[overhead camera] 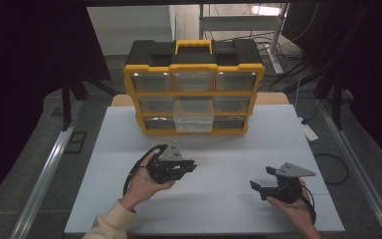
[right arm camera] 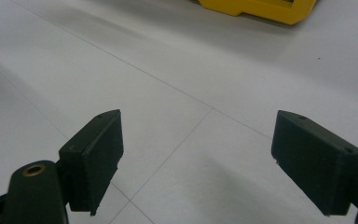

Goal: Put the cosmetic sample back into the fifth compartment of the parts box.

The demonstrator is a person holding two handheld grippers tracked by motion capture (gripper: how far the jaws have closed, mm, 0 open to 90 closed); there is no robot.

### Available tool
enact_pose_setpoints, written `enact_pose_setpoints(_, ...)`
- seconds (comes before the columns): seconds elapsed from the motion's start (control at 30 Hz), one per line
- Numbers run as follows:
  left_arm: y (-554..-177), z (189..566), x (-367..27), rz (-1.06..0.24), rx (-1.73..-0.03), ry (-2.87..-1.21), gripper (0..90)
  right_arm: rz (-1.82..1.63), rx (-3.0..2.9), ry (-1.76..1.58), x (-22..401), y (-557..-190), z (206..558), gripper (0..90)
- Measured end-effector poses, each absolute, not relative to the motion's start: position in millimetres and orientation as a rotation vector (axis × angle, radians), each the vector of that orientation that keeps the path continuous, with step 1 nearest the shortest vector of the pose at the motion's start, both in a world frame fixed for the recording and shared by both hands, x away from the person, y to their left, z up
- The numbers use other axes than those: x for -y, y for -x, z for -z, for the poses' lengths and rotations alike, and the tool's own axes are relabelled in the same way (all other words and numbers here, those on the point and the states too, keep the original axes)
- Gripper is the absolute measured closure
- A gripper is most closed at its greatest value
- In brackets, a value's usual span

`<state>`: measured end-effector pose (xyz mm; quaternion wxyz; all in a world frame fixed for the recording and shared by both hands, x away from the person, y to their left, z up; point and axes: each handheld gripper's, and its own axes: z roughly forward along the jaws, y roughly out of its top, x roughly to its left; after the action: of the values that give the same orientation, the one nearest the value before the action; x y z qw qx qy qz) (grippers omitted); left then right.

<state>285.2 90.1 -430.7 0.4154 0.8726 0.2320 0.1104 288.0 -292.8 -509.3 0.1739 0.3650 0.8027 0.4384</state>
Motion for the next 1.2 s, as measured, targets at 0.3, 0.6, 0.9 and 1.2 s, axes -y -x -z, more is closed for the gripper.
enact_pose_setpoints(0.3,-282,423,-95,-0.317,-0.588,-2.140,80.7,-1.243,-2.276,-1.035,293,-288,509,16.8)
enact_pose_setpoints(0.6,-281,420,-99,-0.327,-0.589,-2.116,80.7,-1.243,-2.277,-1.038,293,-288,509,16.8)
enact_pose_setpoints(0.9,-282,411,-106,-0.352,-0.592,-2.089,80.7,-1.246,-2.266,-1.036,295,-288,508,16.8)
enact_pose_setpoints(1.2,-288,394,-111,-0.394,-0.599,-2.041,80.7,-1.254,-2.261,-1.032,296,-288,508,16.8)
